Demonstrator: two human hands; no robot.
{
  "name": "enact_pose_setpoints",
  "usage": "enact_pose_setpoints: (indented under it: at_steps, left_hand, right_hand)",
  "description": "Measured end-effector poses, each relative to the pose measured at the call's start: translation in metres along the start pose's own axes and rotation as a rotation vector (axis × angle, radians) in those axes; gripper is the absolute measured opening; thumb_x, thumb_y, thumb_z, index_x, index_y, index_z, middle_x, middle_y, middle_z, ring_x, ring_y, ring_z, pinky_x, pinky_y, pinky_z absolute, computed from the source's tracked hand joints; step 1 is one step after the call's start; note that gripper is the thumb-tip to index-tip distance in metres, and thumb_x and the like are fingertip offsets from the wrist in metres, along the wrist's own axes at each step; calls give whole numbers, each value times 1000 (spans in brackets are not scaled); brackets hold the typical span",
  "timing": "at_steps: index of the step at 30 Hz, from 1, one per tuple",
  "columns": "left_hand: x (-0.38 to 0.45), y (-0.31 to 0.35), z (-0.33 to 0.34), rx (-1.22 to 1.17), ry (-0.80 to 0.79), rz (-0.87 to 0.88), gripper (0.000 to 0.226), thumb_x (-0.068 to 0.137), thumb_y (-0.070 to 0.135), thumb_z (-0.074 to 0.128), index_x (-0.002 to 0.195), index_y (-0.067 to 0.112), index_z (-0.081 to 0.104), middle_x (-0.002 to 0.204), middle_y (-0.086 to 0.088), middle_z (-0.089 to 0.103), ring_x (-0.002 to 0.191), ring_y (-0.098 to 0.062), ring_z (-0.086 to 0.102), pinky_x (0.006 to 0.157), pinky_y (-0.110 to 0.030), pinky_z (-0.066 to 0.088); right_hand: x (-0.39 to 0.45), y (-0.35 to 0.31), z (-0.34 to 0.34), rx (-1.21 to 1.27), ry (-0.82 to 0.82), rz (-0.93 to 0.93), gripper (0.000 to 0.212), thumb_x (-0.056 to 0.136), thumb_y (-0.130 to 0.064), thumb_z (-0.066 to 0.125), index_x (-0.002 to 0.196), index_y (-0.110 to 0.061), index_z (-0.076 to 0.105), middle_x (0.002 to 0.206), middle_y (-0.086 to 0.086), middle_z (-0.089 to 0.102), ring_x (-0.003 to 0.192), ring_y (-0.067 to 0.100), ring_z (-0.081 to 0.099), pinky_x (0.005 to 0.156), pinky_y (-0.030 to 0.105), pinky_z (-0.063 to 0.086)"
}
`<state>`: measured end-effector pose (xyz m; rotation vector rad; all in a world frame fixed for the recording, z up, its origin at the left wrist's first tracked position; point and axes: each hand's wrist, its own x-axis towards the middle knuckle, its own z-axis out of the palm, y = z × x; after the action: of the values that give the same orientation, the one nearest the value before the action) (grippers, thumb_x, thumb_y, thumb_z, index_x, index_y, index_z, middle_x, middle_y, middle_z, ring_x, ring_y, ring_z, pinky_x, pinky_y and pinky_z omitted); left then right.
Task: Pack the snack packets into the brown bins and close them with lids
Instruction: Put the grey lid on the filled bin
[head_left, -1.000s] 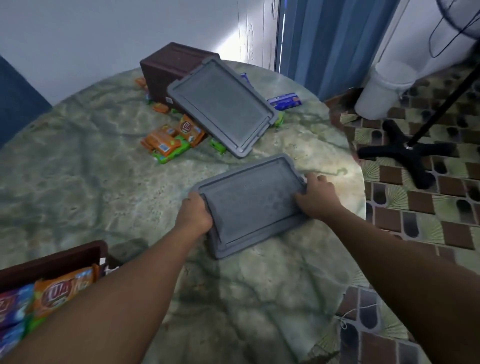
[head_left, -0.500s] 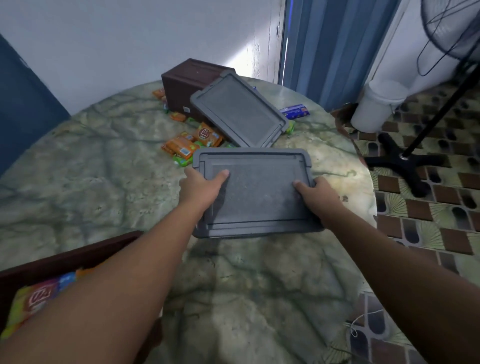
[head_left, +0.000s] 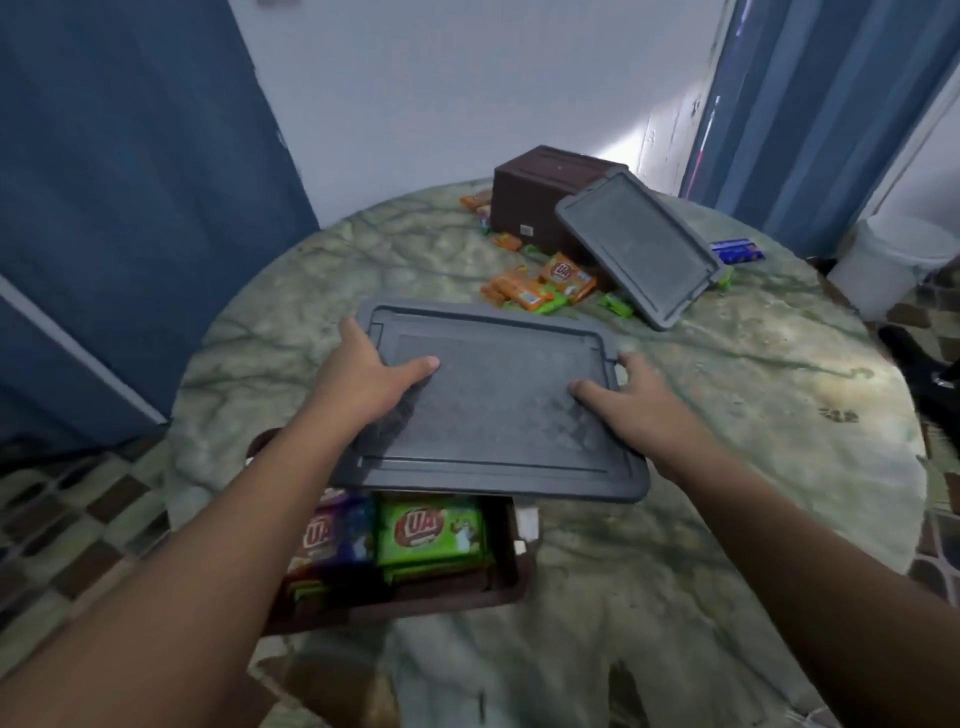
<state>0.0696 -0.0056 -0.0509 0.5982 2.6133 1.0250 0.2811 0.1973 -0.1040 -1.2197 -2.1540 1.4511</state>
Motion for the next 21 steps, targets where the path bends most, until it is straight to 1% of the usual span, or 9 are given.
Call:
enact_pose_setpoints:
  at_steps: [3,5,7,9,11,13,15,18,21]
  left_hand:
    - [-14,-49,-33,-36,14,-75,97,72,60,84,143,18,32,135,-2,59,118,-27,61,98,-45,52]
    - [-21,-79,-50,-50,21,-120,101,69,64,84,143,19,32,135,-2,59,118,-27,61,100,-48,52]
    - [-27,-101,-61,-38,21,-151,105,68,66,83,145,18,31,136,-1,58,119,-27,60,101,-48,51]
    - [-33,-117,-66,30,22,-171,101,71,68,80,144,16,32,133,-1,58,119,-29,59,98,-45,51]
    - [-39,-129,-67,146,3,-189,101,68,79,72,138,16,34,129,-2,57,119,-32,58,94,-45,51]
    - [-43,-142,-66,277,5,-199,112,57,97,58,134,18,38,132,-8,55,122,-36,53,98,-50,49]
    - [-48,-151,-61,360,37,-182,115,55,103,47,132,18,40,134,-14,47,126,-37,44,103,-51,44]
    - [-56,-160,-55,366,94,-124,108,61,100,48,134,21,40,138,-11,30,129,-35,32,108,-50,37]
    - [-61,-167,-50,217,57,-145,106,64,94,57,141,25,33,138,-11,31,130,-34,34,109,-51,37]
  right_hand:
    - [-18,-17,42,-109,-36,-44,71,79,-68,70,136,-33,46,113,-2,69,95,22,69,88,44,56]
    - [-28,-26,66,-178,-59,-56,70,84,-67,68,138,-29,44,110,-4,65,92,21,64,79,37,51]
    - [-37,-32,85,-238,-68,-57,70,87,-66,67,138,-23,44,107,-3,60,91,22,60,76,37,45]
    - [-46,-33,100,-261,-65,-45,69,86,-65,67,133,-21,45,109,-2,58,96,24,58,80,39,47]
    - [-53,-30,111,-293,-14,-60,67,83,-65,68,128,-21,46,119,4,55,112,28,53,92,42,46]
    - [-59,-27,120,-314,18,-42,65,83,-63,69,128,-21,46,127,9,44,126,32,39,104,44,37]
    - [-64,-24,123,-273,16,-5,66,84,-60,69,132,-23,43,132,11,36,132,34,31,109,45,31]
    - [-68,-19,126,-237,14,21,68,84,-59,70,136,-26,42,136,11,33,134,35,32,112,46,32]
    - [-70,-11,127,-174,-28,38,68,82,-62,70,135,-32,40,131,3,35,127,31,45,110,51,42]
